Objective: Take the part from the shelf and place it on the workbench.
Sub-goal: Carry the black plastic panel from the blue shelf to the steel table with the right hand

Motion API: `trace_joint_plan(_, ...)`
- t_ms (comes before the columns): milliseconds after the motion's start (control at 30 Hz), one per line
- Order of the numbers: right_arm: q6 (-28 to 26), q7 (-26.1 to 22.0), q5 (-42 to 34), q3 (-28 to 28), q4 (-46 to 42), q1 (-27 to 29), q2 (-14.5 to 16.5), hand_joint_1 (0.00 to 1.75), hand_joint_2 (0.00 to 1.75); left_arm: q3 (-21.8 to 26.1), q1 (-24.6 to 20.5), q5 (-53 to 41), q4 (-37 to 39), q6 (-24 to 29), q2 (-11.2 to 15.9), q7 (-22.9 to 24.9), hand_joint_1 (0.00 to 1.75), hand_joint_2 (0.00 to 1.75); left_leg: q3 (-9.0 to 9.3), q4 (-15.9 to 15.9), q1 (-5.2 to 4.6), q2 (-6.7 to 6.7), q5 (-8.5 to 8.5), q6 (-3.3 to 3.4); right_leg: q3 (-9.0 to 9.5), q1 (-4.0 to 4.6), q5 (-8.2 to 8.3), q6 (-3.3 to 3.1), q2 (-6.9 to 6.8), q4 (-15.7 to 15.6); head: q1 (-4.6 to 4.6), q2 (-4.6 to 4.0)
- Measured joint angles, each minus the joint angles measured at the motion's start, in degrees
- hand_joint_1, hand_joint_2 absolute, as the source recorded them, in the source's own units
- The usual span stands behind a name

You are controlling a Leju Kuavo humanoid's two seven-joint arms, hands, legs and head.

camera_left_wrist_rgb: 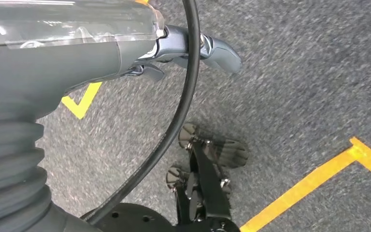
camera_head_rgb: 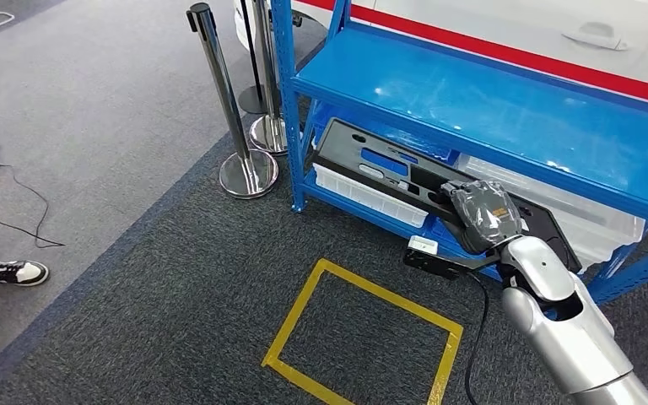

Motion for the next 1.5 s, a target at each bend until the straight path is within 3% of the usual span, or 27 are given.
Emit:
trace_joint_plan(67,-0.5,0.5,1.4,0.3,-1.3,1.6,0.3,1.71,1.75,0.0,0.2,0.0,0.0,0.8,0.2,-0.4,0.00,1.75,-1.06,2.2,-0.17,2.38,-1.60,-0.66,0.32,-0.26,0.28,-0.60,-1.43,-0.6,-0.01,0.00)
trace_joint_plan(133,-1.2,0.4,2.7,0.4,-2.2,3.6,0.6,1.71,1.75,0.0,0.1,0.1,0.0,2.2,0.4,-0.8,0.00,1.75,-3.99,8.7,0.00,5.53,-5.30,-1.28,0.43,-0.23,0.31,-0.95,-2.94,-0.7,-0.02,0.00)
trace_joint_plan(200,-1.7,0.2,4.5,0.4,-3.1,5.8,1.2,1.71,1.75,0.0,0.1,0.2,0.0,4.1,0.5,-1.2,0.00,1.75,-6.80,15.1,0.43,6.42,-7.81,-1.80,0.40,-0.18,0.22,-0.99,-4.49,-0.7,-0.02,0.00)
trace_joint_plan(233,-1.9,0.1,5.3,0.5,-3.5,7.0,1.6,1.71,1.75,0.0,0.2,0.2,0.0,4.8,0.6,-1.3,0.00,1.75,-6.90,15.7,0.59,6.58,-7.57,-1.96,0.40,-0.18,0.15,-0.96,-5.22,-0.6,-0.02,0.00)
trace_joint_plan(267,-2.0,0.1,5.9,0.5,-3.9,8.0,2.0,1.71,1.75,0.0,0.3,0.2,0.0,5.4,0.7,-1.4,0.00,1.75,-5.79,13.9,0.69,6.80,-6.30,-2.03,0.42,-0.20,0.08,-0.88,-5.90,-0.6,-0.02,0.00)
trace_joint_plan(367,-2.3,0.0,6.7,0.6,-4.9,9.8,2.7,1.71,1.75,0.0,0.3,0.2,0.0,5.9,1.1,-1.5,0.00,1.75,0.43,2.4,0.38,9.24,-1.95,-1.45,0.61,-0.03,-0.23,-0.36,-7.71,-0.4,-0.01,0.00)
trace_joint_plan(433,-2.5,0.0,6.8,0.6,-5.4,10.1,2.9,1.71,1.75,0.0,0.3,0.2,0.0,6.0,1.3,-1.6,0.00,1.75,1.67,-0.3,-0.06,9.86,-1.58,-0.73,0.74,0.26,-0.32,0.14,-8.61,-0.5,0.00,0.00)
trace_joint_plan(500,-2.6,-0.1,7.0,0.6,-5.6,10.3,3.2,1.71,1.75,0.0,0.5,0.2,0.0,6.9,1.3,-1.8,0.00,1.75,1.57,-0.6,-0.01,8.69,-1.27,-0.08,0.94,0.31,-0.40,0.72,-9.37,-0.6,0.00,0.00)
trace_joint_plan(567,-2.9,-0.1,8.0,0.4,-6.0,11.0,3.5,1.71,1.75,0.1,0.6,0.2,0.0,8.9,1.4,-2.7,0.00,1.75,1.77,-1.2,0.23,7.58,-0.82,0.68,0.53,0.07,-1.83,1.17,-7.65,0.9,0.01,0.00)
trace_joint_plan(633,-3.7,-0.1,9.4,0.2,-6.5,12.6,3.9,1.71,1.75,0.3,0.4,0.2,0.0,11.1,1.6,-4.2,0.00,1.75,1.86,-1.5,0.32,6.39,-0.46,1.25,-2.08,-0.14,-5.39,1.27,-4.39,7.0,0.02,0.00)
trace_joint_plan(667,-4.1,-0.1,10.1,0.2,-6.6,13.7,4.1,1.71,1.75,0.5,0.4,0.2,-0.1,12.1,1.7,-4.8,0.00,1.75,1.81,-1.5,0.27,5.71,-0.39,1.38,-3.97,-0.16,-7.14,1.23,-3.45,11.0,0.01,0.00)
trace_joint_plan(700,-4.5,0.0,10.7,0.2,-6.7,14.8,4.4,1.71,1.75,0.6,0.4,0.2,-0.1,12.9,1.8,-5.4,0.00,1.75,1.78,-1.4,0.20,4.94,-0.36,1.43,-5.55,-0.15,-8.07,1.22,-3.00,14.0,0.01,0.00)
trace_joint_plan(733,-5.0,0.1,11.2,0.1,-6.7,15.8,4.7,1.71,1.75,0.8,0.4,0.2,-0.1,13.9,2.0,-5.9,0.00,1.75,1.75,-1.3,0.13,4.15,-0.36,1.45,-6.36,-0.14,-7.87,1.19,-2.79,15.3,0.02,0.00)
trace_joint_plan(800,-6.2,0.3,12.1,0.1,-6.8,17.5,5.6,1.71,1.75,1.0,0.6,0.2,-0.2,15.7,2.3,-6.2,0.00,1.75,1.71,-0.9,0.09,2.58,-0.45,1.32,-4.83,-0.17,-4.44,0.97,-2.25,11.3,0.01,0.00)
trace_joint_plan(867,-7.7,0.5,12.8,-0.3,-6.8,18.9,6.6,1.71,1.75,1.1,0.6,0.2,-0.4,17.1,2.6,-6.2,0.00,1.75,1.44,-0.3,0.07,1.17,-0.70,0.95,-1.57,-0.33,-1.17,0.71,0.34,4.0,0.01,0.00)
trace_joint_plan(933,-8.9,0.7,13.5,-1.0,-7.2,20.4,7.5,1.71,1.75,1.1,0.5,0.1,-0.5,17.7,3.0,-6.8,0.00,1.75,0.91,0.1,0.16,-0.06,-0.79,0.30,-0.14,-0.31,-0.53,0.64,2.03,0.7,0.01,0.00)
trace_joint_plan(1000,-8.5,0.9,14.3,-1.4,-8.0,21.7,8.5,1.71,1.75,0.9,0.8,0.0,-0.6,17.8,3.4,-7.8,0.00,1.75,0.51,0.0,0.37,-1.16,-0.61,-0.53,-0.07,-0.18,-0.41,0.26,1.00,0.4,0.01,0.00)
trace_joint_plan(1033,-7.6,1.1,14.7,-1.5,-8.6,21.9,9.0,1.71,1.75,0.7,0.9,0.0,-0.6,17.6,3.6,-8.2,0.00,1.75,0.32,0.2,0.37,-0.62,-0.77,-0.89,0.03,-0.23,-0.25,-0.12,0.40,0.1,0.01,0.00)
trace_joint_plan(1067,-6.3,1.4,15.1,-1.6,-9.4,22.0,9.5,1.71,1.75,0.5,0.9,0.0,-0.7,17.5,3.7,-8.5,0.00,1.75,-0.16,1.2,0.36,0.77,-1.45,-1.27,0.16,-0.32,-0.11,-0.57,-0.29,-0.1,0.01,0.00)
trace_joint_plan(1133,-3.2,2.2,15.8,-1.6,-11.0,21.7,10.4,1.71,1.75,0.1,0.4,0.0,-0.7,17.2,3.9,-8.7,0.00,1.75,-2.56,6.5,0.42,4.63,-4.68,-1.97,0.35,-0.29,-0.03,-1.16,-1.84,-0.4,-0.01,0.00)
trace_joint_plan(1200,-0.2,3.2,16.8,-1.6,-12.4,21.5,11.1,1.71,1.75,-0.1,-0.1,0.0,-0.7,17.2,4.1,-8.8,0.00,1.75,-5.86,13.8,0.78,6.26,-8.09,-2.63,0.35,-0.08,-0.13,-1.35,-3.52,-0.3,-0.01,0.00)
trace_joint_plan(1233,1.2,3.6,17.3,-1.5,-13.0,21.3,11.5,1.71,1.75,-0.3,-0.1,-0.1,-0.7,17.0,4.1,-8.8,0.00,1.75,-6.67,15.7,0.92,6.45,-8.58,-2.84,0.33,-0.03,-0.19,-1.35,-4.33,-0.3,0.00,0.00)
trace_joint_plan(1267,2.5,4.0,17.8,-1.4,-13.5,21.0,12.0,1.71,1.75,-0.5,-0.1,-0.1,-0.8,16.8,4.2,-8.7,0.00,1.75,-6.36,15.4,1.01,6.60,-7.98,-2.97,0.33,-0.02,-0.27,-1.30,-5.08,-0.2,-0.01,0.00)
trace_joint_plan(1300,3.6,4.4,18.3,-1.2,-13.9,20.6,12.4,1.71,1.75,-0.8,0.0,-0.1,-0.8,16.5,4.4,-8.6,0.00,1.75,-4.89,12.9,1.06,6.91,-6.47,-2.99,0.38,-0.02,-0.37,-1.21,-5.80,-0.2,-0.01,0.00)
trace_joint_plan(1400,5.5,5.0,19.2,-0.4,-14.8,19.2,13.7,1.71,1.75,-1.4,-0.3,-0.2,-0.8,15.9,5.1,-8.2,0.00,1.75,1.19,1.8,0.63,9.85,-2.21,-2.13,0.83,0.26,-0.76,-0.64,-7.78,-0.1,-0.01,0.00)
trace_joint_plan(1433,6.0,5.2,19.4,-0.1,-14.9,18.6,14.1,1.71,1.75,-1.6,-0.3,-0.2,-0.8,15.9,5.2,-8.1,0.00,1.75,1.93,0.2,0.39,10.42,-1.87,-1.65,0.97,0.36,-0.85,-0.37,-8.32,-0.1,0.00,0.00)
trace_joint_plan(1500,7.1,5.6,19.9,0.7,-15.0,17.3,14.6,1.71,1.75,-2.1,-0.2,-0.3,-0.8,15.8,5.5,-7.7,0.00,1.75,1.82,-0.4,0.14,9.48,-1.74,-0.75,1.25,0.40,-0.88,0.24,-9.34,-0.4,0.00,0.00)
